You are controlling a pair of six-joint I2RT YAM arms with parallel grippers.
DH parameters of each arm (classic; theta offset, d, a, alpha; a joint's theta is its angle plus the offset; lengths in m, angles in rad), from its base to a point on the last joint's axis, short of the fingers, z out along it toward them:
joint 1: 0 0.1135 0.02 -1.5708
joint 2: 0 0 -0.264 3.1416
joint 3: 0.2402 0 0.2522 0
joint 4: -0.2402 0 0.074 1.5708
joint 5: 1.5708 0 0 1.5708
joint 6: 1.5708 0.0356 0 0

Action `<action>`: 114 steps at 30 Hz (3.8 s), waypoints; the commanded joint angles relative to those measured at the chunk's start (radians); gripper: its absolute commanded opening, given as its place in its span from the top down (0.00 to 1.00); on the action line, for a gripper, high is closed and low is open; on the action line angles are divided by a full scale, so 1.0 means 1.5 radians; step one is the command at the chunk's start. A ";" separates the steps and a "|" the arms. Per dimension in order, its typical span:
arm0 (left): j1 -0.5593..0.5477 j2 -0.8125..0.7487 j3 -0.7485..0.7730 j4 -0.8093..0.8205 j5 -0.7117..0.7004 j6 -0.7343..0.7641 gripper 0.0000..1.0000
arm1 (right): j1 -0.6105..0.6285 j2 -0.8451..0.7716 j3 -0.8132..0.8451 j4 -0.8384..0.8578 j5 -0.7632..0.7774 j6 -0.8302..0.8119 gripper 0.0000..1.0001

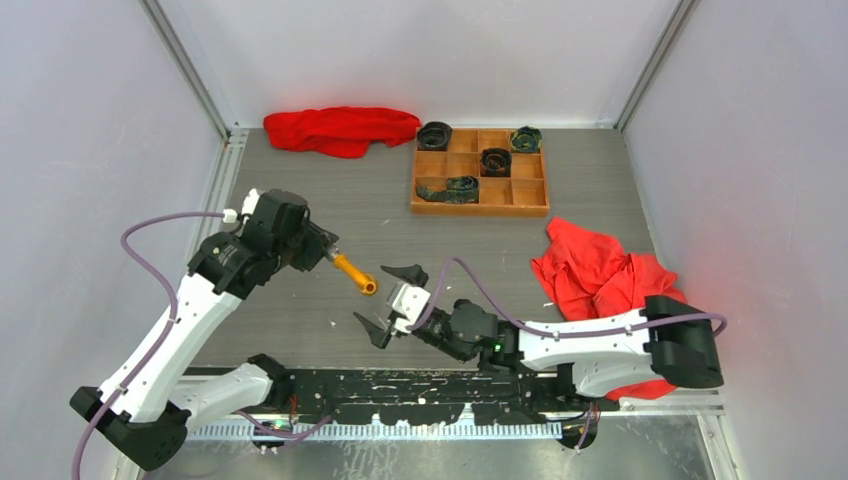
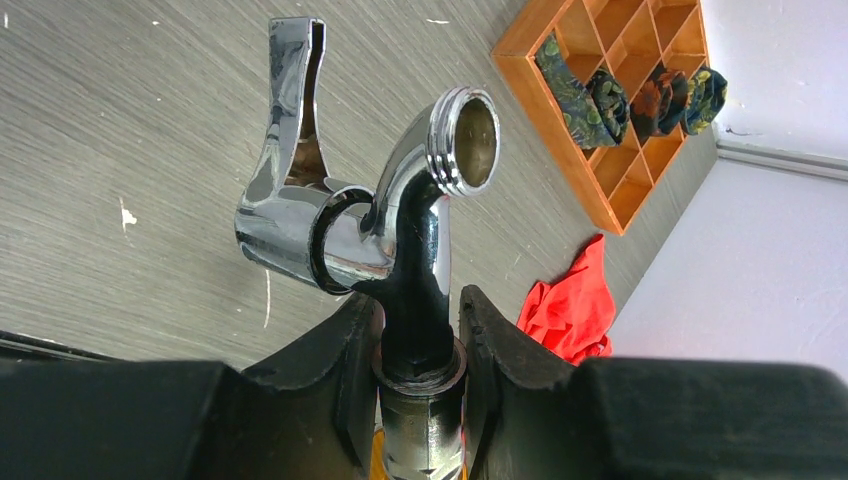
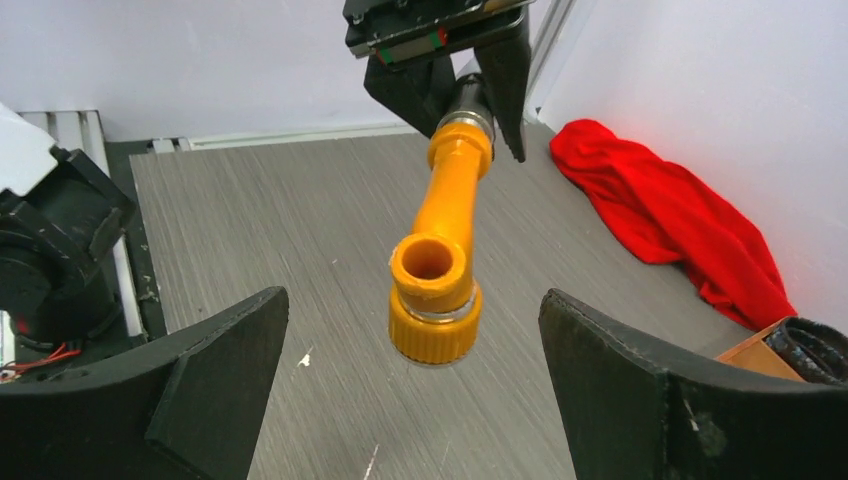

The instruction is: Install the water faucets

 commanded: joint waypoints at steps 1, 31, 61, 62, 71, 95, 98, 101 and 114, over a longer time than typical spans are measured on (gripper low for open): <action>-0.001 -0.022 0.010 0.043 0.003 -0.014 1.00 | -0.001 0.042 0.057 0.079 0.038 0.031 0.01; -0.001 -0.179 -0.216 0.407 0.051 0.012 1.00 | -0.097 0.062 0.071 0.077 -0.074 0.433 1.00; -0.005 -0.281 -0.343 0.679 0.038 0.124 1.00 | -0.310 0.129 0.076 0.239 -0.446 0.892 1.00; -0.005 -0.282 -0.340 0.675 0.037 0.127 1.00 | -0.310 0.126 0.076 0.236 -0.440 0.892 1.00; -0.005 -0.281 -0.322 0.633 0.037 0.125 1.00 | -0.316 0.103 0.059 0.240 -0.379 0.899 1.00; -0.005 -0.265 -0.292 0.568 0.071 0.128 0.07 | -0.355 0.135 -0.009 0.408 -0.297 1.050 1.00; -0.005 -0.262 -0.280 0.536 0.071 0.137 0.00 | -0.364 0.133 -0.016 0.417 -0.291 1.064 1.00; -0.006 -0.265 -0.280 0.531 0.075 0.139 0.00 | -0.369 0.136 -0.020 0.425 -0.291 1.078 1.00; -0.005 -0.242 -0.344 0.664 0.154 0.128 0.00 | -0.386 0.195 -0.032 0.528 -0.294 1.190 1.00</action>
